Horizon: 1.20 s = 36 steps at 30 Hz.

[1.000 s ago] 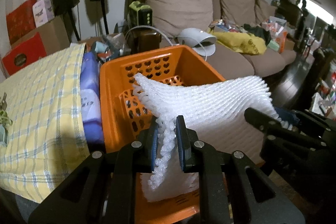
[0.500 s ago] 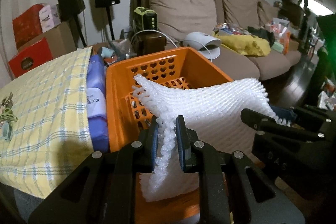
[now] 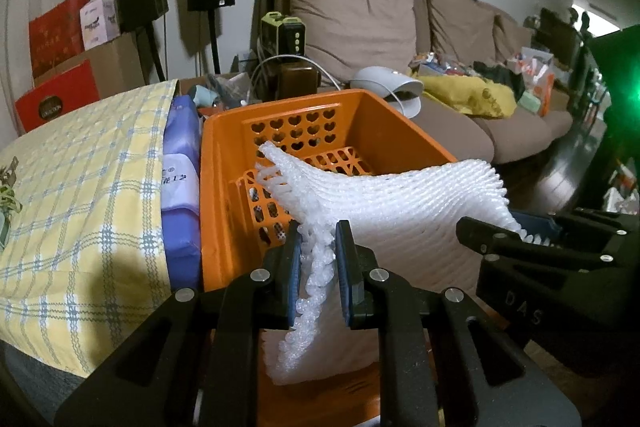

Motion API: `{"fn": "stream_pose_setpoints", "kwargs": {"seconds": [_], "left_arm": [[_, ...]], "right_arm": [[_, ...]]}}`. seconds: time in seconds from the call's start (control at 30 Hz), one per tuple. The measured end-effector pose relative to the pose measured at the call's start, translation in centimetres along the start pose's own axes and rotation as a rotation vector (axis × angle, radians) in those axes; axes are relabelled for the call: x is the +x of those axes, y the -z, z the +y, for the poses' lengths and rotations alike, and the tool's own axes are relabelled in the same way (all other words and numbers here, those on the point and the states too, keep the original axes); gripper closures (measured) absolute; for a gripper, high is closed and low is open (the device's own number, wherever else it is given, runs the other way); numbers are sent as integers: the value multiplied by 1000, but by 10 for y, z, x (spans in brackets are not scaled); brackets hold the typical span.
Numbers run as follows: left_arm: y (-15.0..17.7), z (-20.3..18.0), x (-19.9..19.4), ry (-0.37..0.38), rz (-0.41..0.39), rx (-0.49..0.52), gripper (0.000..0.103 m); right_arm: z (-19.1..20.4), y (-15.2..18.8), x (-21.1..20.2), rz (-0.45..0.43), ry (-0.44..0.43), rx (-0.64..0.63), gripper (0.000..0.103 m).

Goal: Organize objects
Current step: 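Lower the foam net stack with both tools down into the orange basket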

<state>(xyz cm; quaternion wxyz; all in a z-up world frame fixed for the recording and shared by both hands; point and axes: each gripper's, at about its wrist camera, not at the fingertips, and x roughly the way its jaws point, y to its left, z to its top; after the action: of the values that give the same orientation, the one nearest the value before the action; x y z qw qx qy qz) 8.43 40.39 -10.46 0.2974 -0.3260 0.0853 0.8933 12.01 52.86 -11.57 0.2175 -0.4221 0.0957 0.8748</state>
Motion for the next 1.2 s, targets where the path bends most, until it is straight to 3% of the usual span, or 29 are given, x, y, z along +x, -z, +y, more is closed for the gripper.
{"fn": "stream_pose_setpoints", "kwargs": {"seconds": [0.2, 1.2], "left_arm": [[-3, -1, 6, 15, 49, 5, 88], [13, -3, 16, 13, 86, 29, 88]], "right_arm": [[-1, 2, 4, 19, 4, -7, 67], [-2, 5, 16, 75, 11, -7, 65]]}}
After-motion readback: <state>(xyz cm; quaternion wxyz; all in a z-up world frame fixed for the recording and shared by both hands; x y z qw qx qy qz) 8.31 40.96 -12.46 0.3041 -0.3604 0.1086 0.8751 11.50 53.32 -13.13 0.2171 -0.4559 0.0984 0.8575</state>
